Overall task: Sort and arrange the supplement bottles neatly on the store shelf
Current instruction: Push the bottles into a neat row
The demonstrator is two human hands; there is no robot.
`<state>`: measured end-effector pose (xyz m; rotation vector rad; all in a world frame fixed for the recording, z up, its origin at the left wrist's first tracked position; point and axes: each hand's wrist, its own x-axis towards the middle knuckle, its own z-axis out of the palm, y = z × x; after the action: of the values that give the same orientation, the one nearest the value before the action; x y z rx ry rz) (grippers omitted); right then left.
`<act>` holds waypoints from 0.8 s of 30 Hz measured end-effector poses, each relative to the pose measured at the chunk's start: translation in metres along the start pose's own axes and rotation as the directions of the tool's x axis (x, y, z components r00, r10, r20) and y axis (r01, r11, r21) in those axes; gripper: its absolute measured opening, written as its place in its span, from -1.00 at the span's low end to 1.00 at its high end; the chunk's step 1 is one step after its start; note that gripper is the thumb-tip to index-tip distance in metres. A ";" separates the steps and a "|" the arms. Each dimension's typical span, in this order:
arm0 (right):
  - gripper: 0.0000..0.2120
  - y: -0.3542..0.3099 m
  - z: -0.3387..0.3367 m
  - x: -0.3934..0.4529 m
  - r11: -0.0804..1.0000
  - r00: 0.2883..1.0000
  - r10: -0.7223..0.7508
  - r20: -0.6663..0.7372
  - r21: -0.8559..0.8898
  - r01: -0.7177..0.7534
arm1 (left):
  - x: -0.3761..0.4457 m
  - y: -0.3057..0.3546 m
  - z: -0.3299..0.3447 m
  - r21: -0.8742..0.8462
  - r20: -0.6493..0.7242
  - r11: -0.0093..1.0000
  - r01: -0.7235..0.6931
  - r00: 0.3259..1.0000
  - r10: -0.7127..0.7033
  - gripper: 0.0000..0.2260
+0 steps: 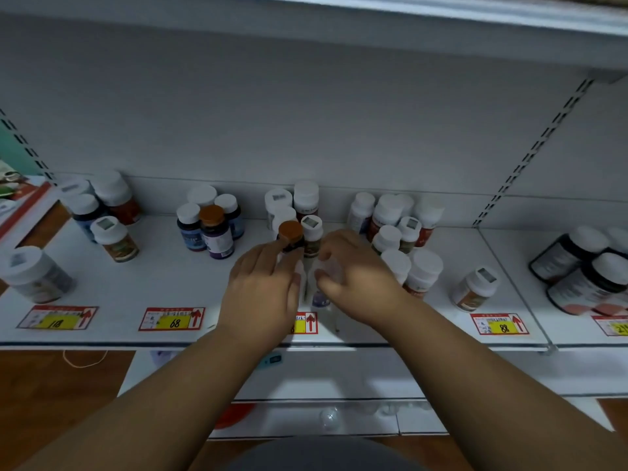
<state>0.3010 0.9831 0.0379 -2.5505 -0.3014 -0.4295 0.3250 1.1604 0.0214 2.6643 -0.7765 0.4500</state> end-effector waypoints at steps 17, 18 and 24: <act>-0.79 0.105 -0.065 0.065 0.900 0.884 0.367 0.289 -0.350 -0.260 | 0.069 0.074 0.023 -0.216 -0.138 0.968 -0.130 0.985 0.101 -0.75; -0.80 0.106 -0.063 0.066 0.900 0.892 0.352 0.283 -0.365 -0.239 | 0.070 0.075 0.024 -0.218 -0.128 0.969 -0.116 0.988 0.089 -0.75; -0.75 0.111 -0.064 0.060 0.919 0.922 0.299 0.246 -0.333 -0.209 | 0.070 0.074 0.028 -0.231 -0.127 0.971 -0.067 0.991 0.038 -0.75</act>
<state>0.3736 0.8632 0.0592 -2.9049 0.0022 0.0088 0.3457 1.0585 0.0392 2.3795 -0.8110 0.4963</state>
